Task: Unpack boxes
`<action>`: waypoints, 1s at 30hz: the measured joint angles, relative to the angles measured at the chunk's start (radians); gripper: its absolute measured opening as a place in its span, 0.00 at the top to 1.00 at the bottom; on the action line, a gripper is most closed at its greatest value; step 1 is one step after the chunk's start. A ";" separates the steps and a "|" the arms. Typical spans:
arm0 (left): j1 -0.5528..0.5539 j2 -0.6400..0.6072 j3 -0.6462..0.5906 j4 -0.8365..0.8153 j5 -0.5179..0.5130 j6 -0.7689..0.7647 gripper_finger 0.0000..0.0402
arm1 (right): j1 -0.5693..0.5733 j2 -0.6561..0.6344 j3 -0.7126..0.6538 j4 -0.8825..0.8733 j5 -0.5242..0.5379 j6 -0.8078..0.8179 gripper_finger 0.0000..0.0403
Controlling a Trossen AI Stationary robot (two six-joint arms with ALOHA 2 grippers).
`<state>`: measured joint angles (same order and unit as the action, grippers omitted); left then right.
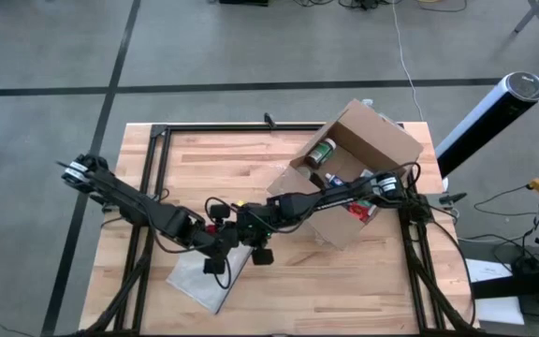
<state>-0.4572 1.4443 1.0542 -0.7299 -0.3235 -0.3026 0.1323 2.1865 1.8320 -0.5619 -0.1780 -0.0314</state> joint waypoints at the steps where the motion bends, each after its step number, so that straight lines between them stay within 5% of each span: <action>1: 0.000 -0.006 0.000 -0.010 0.000 0.000 1.00 | -0.002 -0.005 0.000 -0.003 0.002 -0.004 1.00; 12: 0.001 -0.058 0.000 -0.078 -0.008 -0.040 1.00 | -0.006 -0.080 -0.001 0.001 -0.002 -0.056 0.98; 24: 0.000 -0.075 -0.001 -0.124 -0.007 -0.039 1.00 | -0.012 -0.085 -0.002 -0.061 0.006 -0.075 0.64; 30: 0.000 -0.095 -0.001 -0.136 -0.007 -0.045 1.00 | -0.021 -0.085 -0.002 -0.090 0.006 -0.086 0.57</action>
<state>-0.4568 1.3490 1.0534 -0.8656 -0.3310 -0.3473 0.1118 2.1017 1.8305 -0.6516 -0.1717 -0.1169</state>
